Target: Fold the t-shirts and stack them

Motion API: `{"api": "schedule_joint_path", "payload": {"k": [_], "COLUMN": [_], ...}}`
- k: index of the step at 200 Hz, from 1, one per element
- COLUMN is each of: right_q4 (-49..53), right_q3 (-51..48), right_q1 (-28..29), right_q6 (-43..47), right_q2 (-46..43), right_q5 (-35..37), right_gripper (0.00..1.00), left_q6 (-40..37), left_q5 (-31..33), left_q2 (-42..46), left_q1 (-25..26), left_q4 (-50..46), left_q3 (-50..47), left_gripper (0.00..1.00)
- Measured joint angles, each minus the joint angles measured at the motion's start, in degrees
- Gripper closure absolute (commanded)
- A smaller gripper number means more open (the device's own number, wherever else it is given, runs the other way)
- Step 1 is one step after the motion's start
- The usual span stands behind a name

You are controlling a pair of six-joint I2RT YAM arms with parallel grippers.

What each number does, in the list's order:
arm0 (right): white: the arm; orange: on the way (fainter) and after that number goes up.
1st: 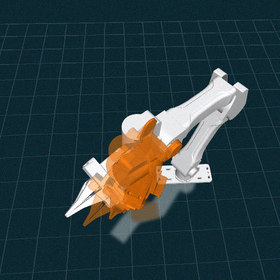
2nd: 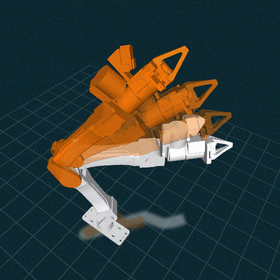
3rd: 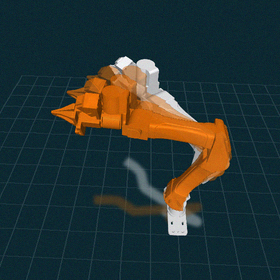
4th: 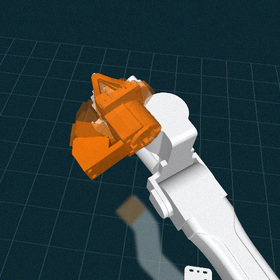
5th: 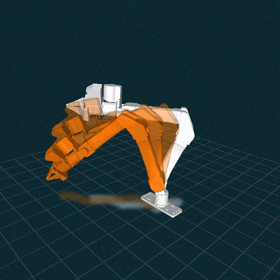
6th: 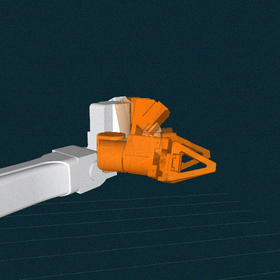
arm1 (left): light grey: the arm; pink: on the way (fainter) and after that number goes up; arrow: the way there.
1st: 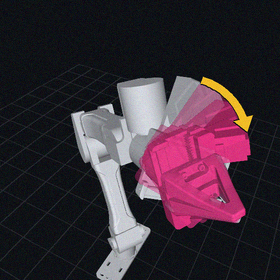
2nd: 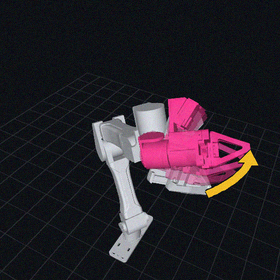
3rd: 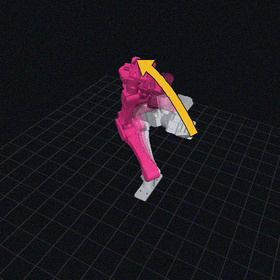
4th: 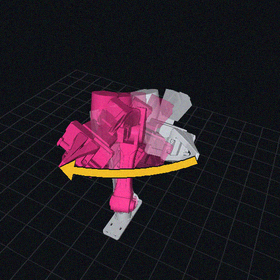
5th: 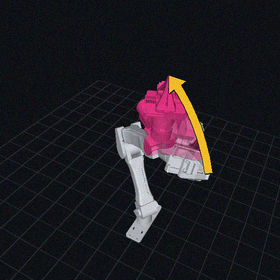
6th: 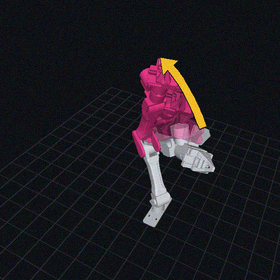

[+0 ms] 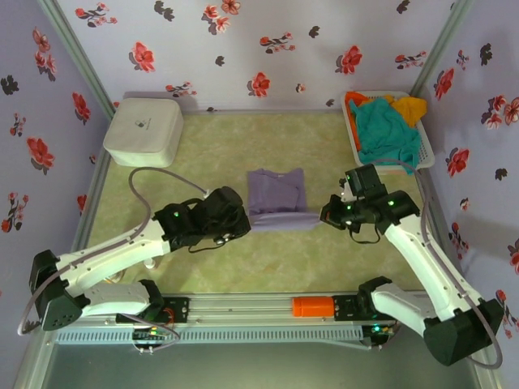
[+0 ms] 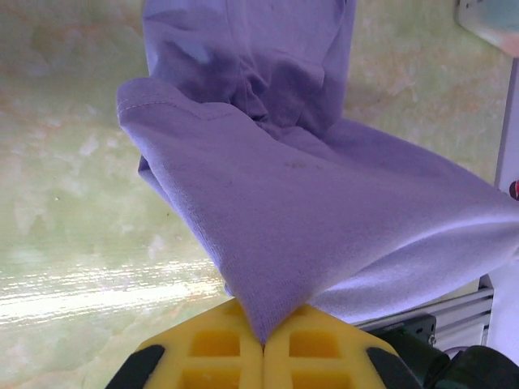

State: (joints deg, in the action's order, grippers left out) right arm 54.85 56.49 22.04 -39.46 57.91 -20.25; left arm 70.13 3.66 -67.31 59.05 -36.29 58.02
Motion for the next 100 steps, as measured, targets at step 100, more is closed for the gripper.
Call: {"api": "schedule_joint_path", "payload": {"k": [100], "right_q4": [-0.9], "right_q3": [2.2], "right_q1": [0.0], "right_q6": [0.0], "right_q2": [3.5], "right_q5": [-1.0], "right_gripper": [1.00], "left_q6": [-1.7], "left_q5": [-5.9], "left_q2": [1.0], "left_q1": [-6.3], "left_q4": [2.8], "left_q3": [-2.9], "left_gripper": [1.00]}}
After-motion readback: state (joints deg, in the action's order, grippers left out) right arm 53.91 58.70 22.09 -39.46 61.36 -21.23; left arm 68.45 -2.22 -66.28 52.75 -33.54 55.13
